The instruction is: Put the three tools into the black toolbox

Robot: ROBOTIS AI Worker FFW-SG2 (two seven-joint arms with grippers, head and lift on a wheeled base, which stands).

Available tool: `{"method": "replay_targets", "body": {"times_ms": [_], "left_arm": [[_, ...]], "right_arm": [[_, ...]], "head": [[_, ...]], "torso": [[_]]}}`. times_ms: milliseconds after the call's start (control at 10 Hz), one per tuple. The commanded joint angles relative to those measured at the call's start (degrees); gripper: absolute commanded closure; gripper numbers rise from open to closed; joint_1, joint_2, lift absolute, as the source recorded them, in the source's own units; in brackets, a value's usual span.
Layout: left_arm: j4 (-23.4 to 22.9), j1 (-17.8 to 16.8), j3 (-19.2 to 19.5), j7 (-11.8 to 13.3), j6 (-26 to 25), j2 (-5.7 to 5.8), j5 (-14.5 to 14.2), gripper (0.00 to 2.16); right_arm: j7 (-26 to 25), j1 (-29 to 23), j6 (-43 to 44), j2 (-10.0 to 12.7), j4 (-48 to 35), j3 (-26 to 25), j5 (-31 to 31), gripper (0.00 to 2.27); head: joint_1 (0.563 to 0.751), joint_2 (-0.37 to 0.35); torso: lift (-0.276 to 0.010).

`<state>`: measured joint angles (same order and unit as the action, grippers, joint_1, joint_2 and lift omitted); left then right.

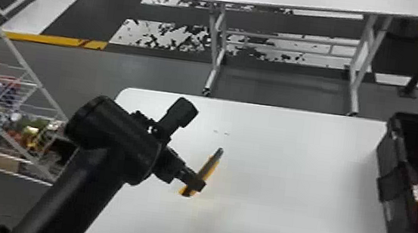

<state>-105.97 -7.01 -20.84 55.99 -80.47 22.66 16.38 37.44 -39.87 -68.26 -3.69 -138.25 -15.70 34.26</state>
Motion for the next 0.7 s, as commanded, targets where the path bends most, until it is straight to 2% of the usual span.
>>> {"method": "replay_targets", "body": {"times_ms": [0, 100, 300, 500, 600], "left_arm": [[-0.64, 0.85, 0.63, -0.8, 0.35, -2.45, -0.21, 1.7], [-0.38, 1.38, 0.01, -1.59, 0.87, -3.15, -0.04, 1.7], [-0.55, 2.44, -0.6, -2.47, 1.4, -3.68, -0.04, 1.7], [-2.05, 3.67, -0.6, -4.05, 2.81, -3.94, -0.04, 1.7], [-2.31, 4.02, -0.16, -4.49, 4.57, -4.82, -0.04, 1.7]], "right_arm": [[-0.09, 3.39, -4.83, -0.36, 0.27, -0.21, -0.24, 0.06], [-0.26, 6.12, -9.23, -0.53, 0.44, -0.38, -0.95, 0.06], [-0.88, 11.65, -12.92, -0.71, 3.52, -0.21, -0.95, 0.06], [-1.05, 16.13, -16.08, -0.71, 6.59, 1.02, -0.68, 0.06], [-1.05, 17.8, -17.14, -0.62, 7.47, 1.9, -1.21, 0.06]], "head": [[0.695, 0.152], [0.695, 0.137], [0.695, 0.098], [0.695, 0.087], [0.695, 0.089]], "torso": [[-0.051], [-0.051], [-0.051], [-0.051], [-0.051]]}}
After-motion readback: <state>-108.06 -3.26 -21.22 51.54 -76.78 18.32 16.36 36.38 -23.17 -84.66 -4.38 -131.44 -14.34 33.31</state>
